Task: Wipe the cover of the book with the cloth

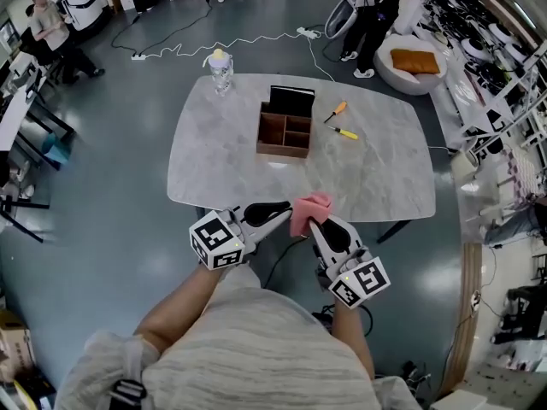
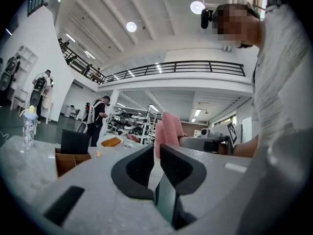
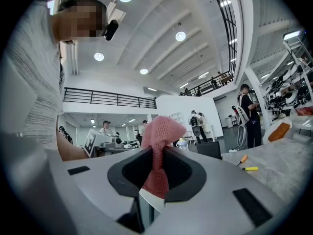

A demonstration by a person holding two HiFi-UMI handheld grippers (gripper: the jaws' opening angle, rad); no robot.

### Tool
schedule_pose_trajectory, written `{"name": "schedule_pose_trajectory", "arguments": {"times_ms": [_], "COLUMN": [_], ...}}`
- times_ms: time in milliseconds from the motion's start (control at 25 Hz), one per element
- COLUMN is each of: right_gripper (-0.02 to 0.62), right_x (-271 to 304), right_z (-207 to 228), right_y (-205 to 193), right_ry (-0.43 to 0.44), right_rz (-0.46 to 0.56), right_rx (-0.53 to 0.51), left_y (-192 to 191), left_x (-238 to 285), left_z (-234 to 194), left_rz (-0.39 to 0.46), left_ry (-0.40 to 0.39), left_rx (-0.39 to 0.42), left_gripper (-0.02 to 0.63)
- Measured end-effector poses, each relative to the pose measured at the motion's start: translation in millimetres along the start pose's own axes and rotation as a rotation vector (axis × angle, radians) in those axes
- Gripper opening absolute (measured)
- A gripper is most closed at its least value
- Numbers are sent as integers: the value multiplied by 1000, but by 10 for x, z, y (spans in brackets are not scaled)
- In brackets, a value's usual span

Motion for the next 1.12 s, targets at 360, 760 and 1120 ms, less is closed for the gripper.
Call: {"name": "schedule_pose_trajectory", "arguments": {"times_ms": [360,760,1120], "right_gripper": [63,63,63], "right_x": [844,1781,2226], "right_z": [478,788,983], "right_y": [19,-98,-248], "right_ry": [-22,-43,-72], "right_rz": [-10,-28,-69], "right_rx": [-8,-23,-24], "left_y": [266,514,513], "left_x": [200,199,214], "left_z": [-958,-1932,-2458], "left_rz": [17,27,26], "left_ry": [-6,-56,-77], "left_rx": [-7,-13,-44], "left_gripper": [49,49,49]}}
Point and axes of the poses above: the fingertips, and each gripper's own axes: x forward along the fingers, z to its right, y out of its top, the point moved 4 cm from there along -x, backward along the fingers, and after that the axes turned 9 degrees about z, right-handed, at the moved point
